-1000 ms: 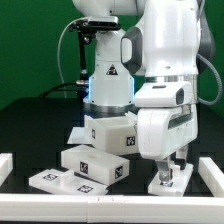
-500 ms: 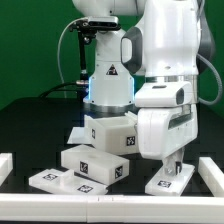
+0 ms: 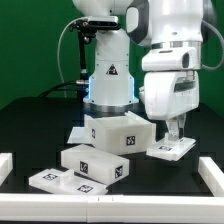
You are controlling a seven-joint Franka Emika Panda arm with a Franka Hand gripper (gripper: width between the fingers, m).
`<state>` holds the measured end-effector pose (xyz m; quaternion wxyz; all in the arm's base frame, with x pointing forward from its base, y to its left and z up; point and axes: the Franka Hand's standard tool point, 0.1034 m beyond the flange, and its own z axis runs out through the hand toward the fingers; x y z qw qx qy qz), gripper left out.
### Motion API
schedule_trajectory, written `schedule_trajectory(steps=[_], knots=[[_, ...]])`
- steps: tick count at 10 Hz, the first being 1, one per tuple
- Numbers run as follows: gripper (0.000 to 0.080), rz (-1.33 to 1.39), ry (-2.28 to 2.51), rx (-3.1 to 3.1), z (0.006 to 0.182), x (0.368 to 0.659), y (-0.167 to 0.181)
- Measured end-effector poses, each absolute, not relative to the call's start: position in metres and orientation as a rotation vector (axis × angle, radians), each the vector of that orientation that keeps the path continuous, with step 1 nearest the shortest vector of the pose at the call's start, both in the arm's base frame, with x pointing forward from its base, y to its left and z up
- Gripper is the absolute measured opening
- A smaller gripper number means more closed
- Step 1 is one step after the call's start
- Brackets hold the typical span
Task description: Assemble cabinet
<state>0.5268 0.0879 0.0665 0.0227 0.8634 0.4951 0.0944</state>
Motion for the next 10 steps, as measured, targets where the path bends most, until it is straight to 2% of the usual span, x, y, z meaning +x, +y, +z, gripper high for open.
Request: schedule_trajectory(steps=[3,5,6,7,10], knots=[[0.0062,0.283,1.535,2.677,0.064,0.525,0.089],[0.0062,0.256,1.630,2.637,0.061,0.501,0.107],[0.0062,0.306,1.664,2.610,0.064,0.486,0.118],[0.0062,0.312,1.674,2.604,0.063,0.476,0.118],[0.0062,0.305,1.752,2.544,0.060,0.480,0.114]])
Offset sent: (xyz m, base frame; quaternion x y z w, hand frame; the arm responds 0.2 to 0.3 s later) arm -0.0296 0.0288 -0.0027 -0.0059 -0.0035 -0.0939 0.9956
